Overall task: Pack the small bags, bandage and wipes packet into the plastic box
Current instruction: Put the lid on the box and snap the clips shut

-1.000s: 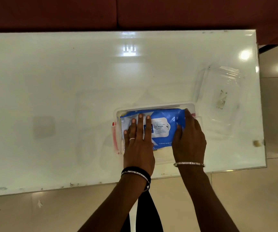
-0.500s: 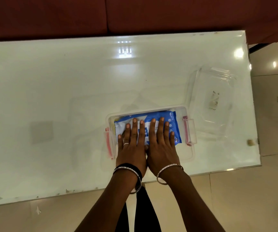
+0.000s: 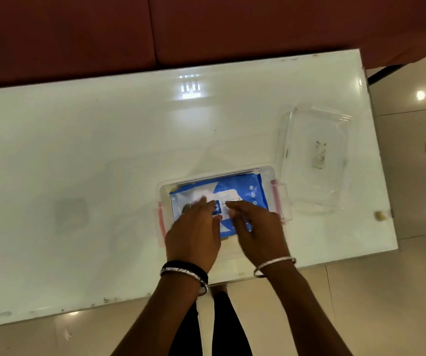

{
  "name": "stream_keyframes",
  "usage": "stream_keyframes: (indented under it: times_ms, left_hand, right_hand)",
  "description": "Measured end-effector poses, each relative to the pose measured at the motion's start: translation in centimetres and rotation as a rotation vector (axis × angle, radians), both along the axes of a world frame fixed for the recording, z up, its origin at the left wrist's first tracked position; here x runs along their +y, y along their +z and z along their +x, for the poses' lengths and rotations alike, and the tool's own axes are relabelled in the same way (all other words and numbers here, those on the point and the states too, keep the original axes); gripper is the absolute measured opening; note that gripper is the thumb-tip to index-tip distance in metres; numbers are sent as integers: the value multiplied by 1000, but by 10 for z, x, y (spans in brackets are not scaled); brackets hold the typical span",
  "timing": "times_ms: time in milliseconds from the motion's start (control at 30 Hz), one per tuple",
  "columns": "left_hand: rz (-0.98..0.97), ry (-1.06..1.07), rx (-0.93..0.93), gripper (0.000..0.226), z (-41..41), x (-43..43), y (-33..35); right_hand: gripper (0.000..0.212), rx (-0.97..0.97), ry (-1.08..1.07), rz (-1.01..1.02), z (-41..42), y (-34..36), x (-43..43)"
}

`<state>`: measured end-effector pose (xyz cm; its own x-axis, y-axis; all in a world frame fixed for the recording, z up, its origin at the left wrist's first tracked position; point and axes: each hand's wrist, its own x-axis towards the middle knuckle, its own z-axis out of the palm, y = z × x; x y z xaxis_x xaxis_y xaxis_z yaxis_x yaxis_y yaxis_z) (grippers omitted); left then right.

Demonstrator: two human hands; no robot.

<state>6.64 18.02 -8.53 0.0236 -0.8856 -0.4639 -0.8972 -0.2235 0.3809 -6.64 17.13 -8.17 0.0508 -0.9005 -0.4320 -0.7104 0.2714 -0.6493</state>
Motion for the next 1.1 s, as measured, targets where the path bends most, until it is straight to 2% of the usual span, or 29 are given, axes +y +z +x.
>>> stream_keyframes:
  times_ms: [67, 133, 267, 433, 567, 667, 733, 833, 967, 1100]
  left_hand:
    - [-129, 70, -3, 24, -1, -9, 14]
    - [-195, 128, 34, 24, -4, -24, 24]
    - [-370, 163, 153, 40, -26, -69, 27]
    - [-455, 74, 377, 36, -68, -140, 17]
    - [-327, -71, 369, 16, -104, -183, -9]
    - [-94, -241, 279, 46, -127, -211, -32]
    - [42, -300, 241, 67, -142, -224, -41]
    - [176, -329, 226, 83, -159, -238, -53]
    - [149, -391, 118, 81, -168, -243, -60]
    - [105, -286, 160, 71, -162, -245, -58]
  right_hand:
    - [20, -130, -209, -52, -19, 10, 0]
    - [19, -191, -383, -82, -39, 14, -3]
    - [18, -64, -656, -124, -90, 3, -13]
    - [27, 118, -941, 58, -144, -26, -19]
    - [54, 156, -987, 303, -163, -43, -23]
    - [69, 64, -1044, 392, -163, -50, -26]
    - [68, -14, -1128, 402, -164, -54, -28]
    - [61, -179, -1285, 424, -167, -58, -32]
    - [47, -282, -1380, 403, -174, -62, -40]
    - [43, -290, -1401, 329, -177, -56, -40]
